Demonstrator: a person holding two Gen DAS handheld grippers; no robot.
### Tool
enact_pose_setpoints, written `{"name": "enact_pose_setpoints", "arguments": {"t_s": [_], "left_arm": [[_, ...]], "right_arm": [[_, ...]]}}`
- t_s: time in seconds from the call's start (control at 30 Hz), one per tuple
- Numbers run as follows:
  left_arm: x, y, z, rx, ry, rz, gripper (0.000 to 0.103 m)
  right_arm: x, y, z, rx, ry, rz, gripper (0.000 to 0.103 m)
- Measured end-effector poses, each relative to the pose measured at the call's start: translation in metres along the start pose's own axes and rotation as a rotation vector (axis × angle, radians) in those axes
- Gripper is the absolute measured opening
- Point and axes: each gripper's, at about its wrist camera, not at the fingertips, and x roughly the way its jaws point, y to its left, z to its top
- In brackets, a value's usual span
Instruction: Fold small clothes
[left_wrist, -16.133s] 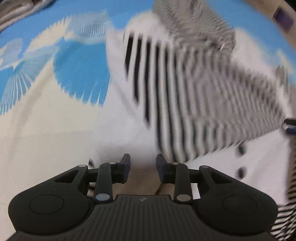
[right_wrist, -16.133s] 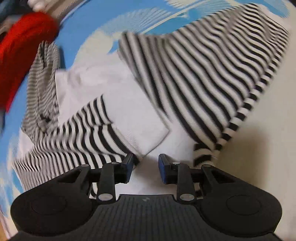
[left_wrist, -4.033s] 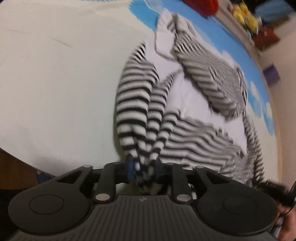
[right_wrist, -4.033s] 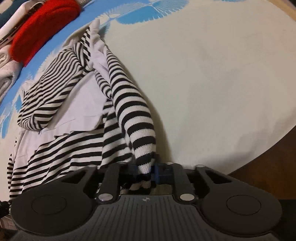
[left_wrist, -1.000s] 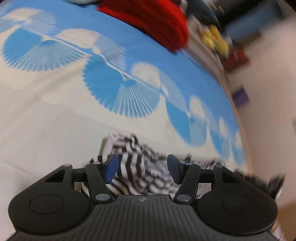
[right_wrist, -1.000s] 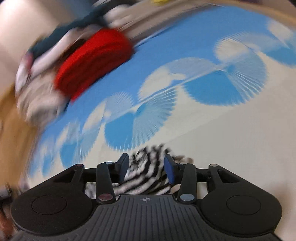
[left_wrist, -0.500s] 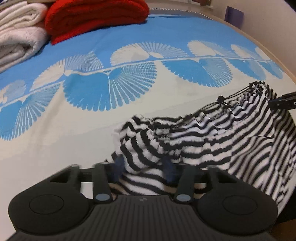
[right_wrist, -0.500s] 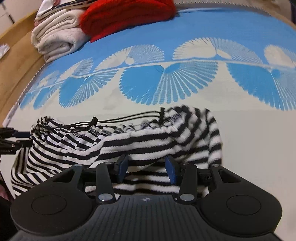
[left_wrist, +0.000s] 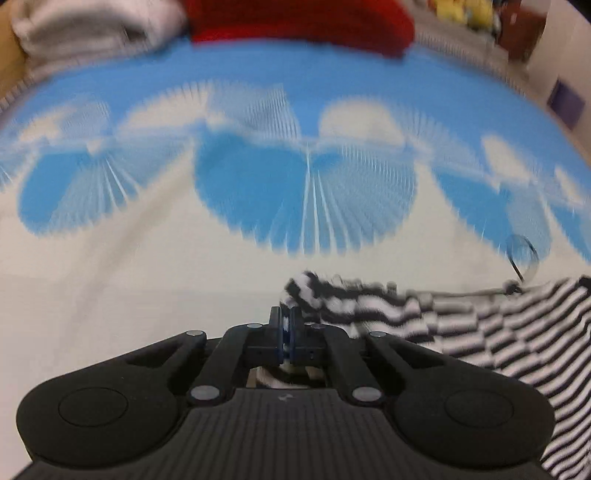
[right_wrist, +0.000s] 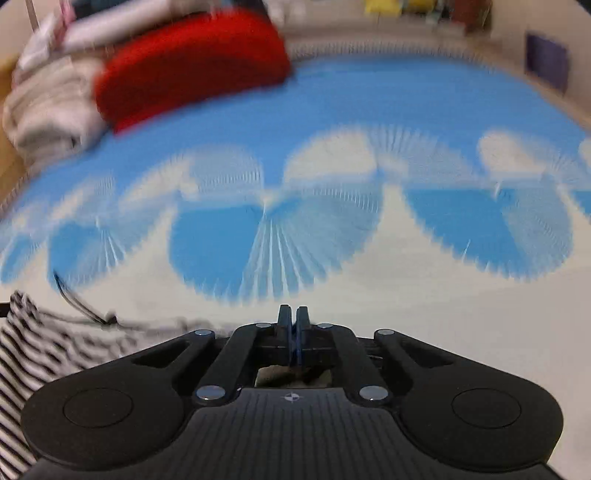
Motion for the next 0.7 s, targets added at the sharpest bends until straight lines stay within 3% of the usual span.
{"name": "enact_pose_setpoints", "arguments": {"t_s": [0.07,0.1,0.13,0.17,0.2,0.3,0.4,0.43,0.47,0.5,0.53,0.63,0.7], "left_arm": [[-0.009,0.009,0.003,-0.039,-0.031,-0.014,0.018],[-0.016,0.017,0.005,-0.075,-0.053,-0.046,0.024],[-0.02,0.025,0.007,-0.107,-0.066,-0.076,0.039],[-0.022,0.033,0.007,-0.137,-0.074,-0.11,0.047],[-0.023,0.041,0.005,-0.158,-0.072,-0.141,0.05],[-0.014,0.047,0.0,-0.173,0.005,-0.209,0.054],[-0.008,0.04,-0.002,-0.129,-0.002,-0.185,0.054],[-0.007,0.038,-0.004,-0.128,-0.007,-0.185,0.052],[-0.007,0.036,-0.002,-0.133,-0.015,-0.186,0.037],[-0.008,0.035,-0.001,-0.139,-0.033,-0.192,0.017],[-0.01,0.035,-0.001,-0.144,-0.056,-0.2,0.001],[-0.02,0.033,0.005,-0.147,-0.161,-0.16,0.001],[-0.014,0.023,0.004,-0.096,-0.151,-0.121,0.001]], "right_arm": [[-0.008,-0.014,0.004,0.066,-0.025,0.02,0.006],[-0.02,-0.025,0.007,0.109,-0.077,0.029,0.014],[-0.03,-0.036,0.009,0.142,-0.118,0.039,0.02],[-0.036,-0.047,0.01,0.168,-0.14,0.044,0.033],[-0.039,-0.057,0.009,0.188,-0.136,0.052,0.042],[-0.027,-0.072,0.0,0.189,-0.01,0.129,0.043],[-0.02,-0.058,-0.009,0.078,0.051,0.147,0.043],[-0.019,-0.052,-0.01,0.042,0.045,0.141,0.043],[-0.018,-0.049,-0.01,0.019,0.039,0.14,0.035],[-0.018,-0.045,-0.009,0.0,0.031,0.146,0.0],[-0.018,-0.042,-0.007,-0.01,0.016,0.143,0.002],[-0.036,-0.051,0.009,0.096,-0.156,0.094,0.002],[-0.034,-0.062,0.012,0.188,-0.178,0.045,0.002]]}}
